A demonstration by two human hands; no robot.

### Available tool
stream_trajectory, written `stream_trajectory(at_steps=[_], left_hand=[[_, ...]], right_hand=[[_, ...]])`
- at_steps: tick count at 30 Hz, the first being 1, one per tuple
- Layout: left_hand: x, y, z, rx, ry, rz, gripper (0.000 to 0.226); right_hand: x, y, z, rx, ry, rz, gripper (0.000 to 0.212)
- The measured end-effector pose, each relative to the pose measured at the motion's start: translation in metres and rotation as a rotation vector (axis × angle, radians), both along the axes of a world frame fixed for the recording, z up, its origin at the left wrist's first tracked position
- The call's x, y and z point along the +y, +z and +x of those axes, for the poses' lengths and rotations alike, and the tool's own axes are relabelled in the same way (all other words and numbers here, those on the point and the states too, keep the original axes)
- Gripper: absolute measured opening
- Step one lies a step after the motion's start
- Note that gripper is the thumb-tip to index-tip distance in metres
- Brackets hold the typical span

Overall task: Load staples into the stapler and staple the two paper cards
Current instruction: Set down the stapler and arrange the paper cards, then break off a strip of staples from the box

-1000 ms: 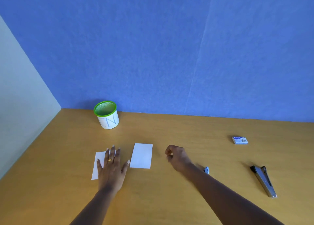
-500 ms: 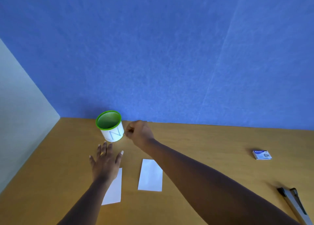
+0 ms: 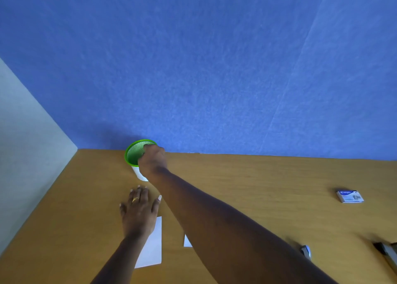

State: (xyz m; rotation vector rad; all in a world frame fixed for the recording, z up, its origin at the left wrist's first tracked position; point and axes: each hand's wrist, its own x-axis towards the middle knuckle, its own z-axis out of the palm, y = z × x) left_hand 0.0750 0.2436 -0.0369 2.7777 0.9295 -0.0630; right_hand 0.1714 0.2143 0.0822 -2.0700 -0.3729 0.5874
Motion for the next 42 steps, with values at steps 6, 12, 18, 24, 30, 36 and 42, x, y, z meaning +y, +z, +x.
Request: stream_trajectory(at_steps=[6,12,18,24,30,36,42], left_hand=[[-0.002,-0.004,0.000,-0.023,0.012,-0.006,0.054],[-0.002,-0.005,0.000,-0.037,0.029,-0.021,0.057],[-0.004,0.001,0.001,0.022,0.018,-0.026,0.059],[-0.030,0.006,-0.006,0.031,0.015,-0.029,0.057],[-0.078,0.012,-0.007,0.016,-0.118,-0.029,0.058],[-0.129,0.020,0.000,0.056,-0.265,-0.042,0.057],[-0.178,0.020,0.010,0.065,-0.376,-0.093,0.058]], right_hand=[[-0.012,-0.012,-0.005,-0.002,0.034,0.039,0.042],[-0.032,-0.021,-0.002,-0.168,0.044,0.053,0.048],[-0.062,-0.041,-0.014,-0.354,0.159,-0.035,0.044],[-0.121,-0.063,-0.033,-0.389,0.288,-0.285,0.048],[-0.188,-0.075,-0.040,-0.387,0.272,-0.560,0.046],[-0.251,-0.075,-0.033,-0.344,0.164,-0.603,0.045],[-0.311,-0.076,-0.016,-0.300,0.109,-0.668,0.047]])
